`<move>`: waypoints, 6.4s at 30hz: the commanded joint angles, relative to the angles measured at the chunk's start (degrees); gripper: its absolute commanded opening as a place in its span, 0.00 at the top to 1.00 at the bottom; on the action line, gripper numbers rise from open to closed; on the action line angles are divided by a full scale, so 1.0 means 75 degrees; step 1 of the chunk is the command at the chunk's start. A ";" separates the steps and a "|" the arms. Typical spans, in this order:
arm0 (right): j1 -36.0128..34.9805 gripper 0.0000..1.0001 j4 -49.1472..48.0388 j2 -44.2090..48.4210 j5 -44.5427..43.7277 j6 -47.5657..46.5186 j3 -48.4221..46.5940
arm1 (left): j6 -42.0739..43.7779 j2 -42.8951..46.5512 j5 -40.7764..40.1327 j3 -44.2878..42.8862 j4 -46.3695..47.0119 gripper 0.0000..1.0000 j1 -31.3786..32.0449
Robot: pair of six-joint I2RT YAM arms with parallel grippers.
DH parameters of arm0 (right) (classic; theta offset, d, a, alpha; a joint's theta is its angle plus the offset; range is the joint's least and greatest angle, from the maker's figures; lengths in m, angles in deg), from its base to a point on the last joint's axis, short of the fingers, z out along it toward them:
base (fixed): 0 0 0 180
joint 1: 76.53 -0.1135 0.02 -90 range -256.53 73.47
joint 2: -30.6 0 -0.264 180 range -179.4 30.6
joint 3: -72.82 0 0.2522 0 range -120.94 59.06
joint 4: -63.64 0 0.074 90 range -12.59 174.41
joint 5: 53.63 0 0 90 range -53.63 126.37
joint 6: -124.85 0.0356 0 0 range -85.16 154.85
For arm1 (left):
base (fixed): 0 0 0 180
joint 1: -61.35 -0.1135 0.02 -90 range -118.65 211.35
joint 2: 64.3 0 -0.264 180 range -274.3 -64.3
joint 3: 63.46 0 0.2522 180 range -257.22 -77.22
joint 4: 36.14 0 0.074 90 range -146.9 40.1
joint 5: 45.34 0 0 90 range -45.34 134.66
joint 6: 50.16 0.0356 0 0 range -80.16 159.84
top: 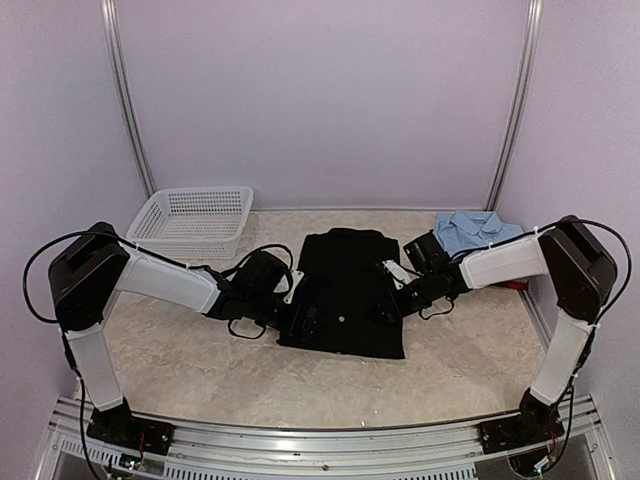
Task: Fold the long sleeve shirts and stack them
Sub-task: Move the 2/3-rectangle-folded shirt to the center of the board, then pick up the 2/3-rectangle-folded shirt from the center of the board, then fold the 2/3-rectangle-folded shirt at the center of the board.
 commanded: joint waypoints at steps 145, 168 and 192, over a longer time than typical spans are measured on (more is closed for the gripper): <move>-0.0250 0.91 0.3637 0.2023 0.1369 0.0840 -0.1046 | 0.1531 0.1370 0.4543 0.0081 -0.2924 1.00 -0.0768; 0.0060 0.43 0.2830 0.1436 -0.0245 0.0334 -0.1634 | 0.0485 0.2257 0.3257 0.1244 -0.2256 0.60 -0.1687; -0.0235 0.36 0.0907 0.2354 0.1091 0.0689 0.0793 | 0.0076 0.2919 0.2676 0.2651 0.0894 0.01 -0.0773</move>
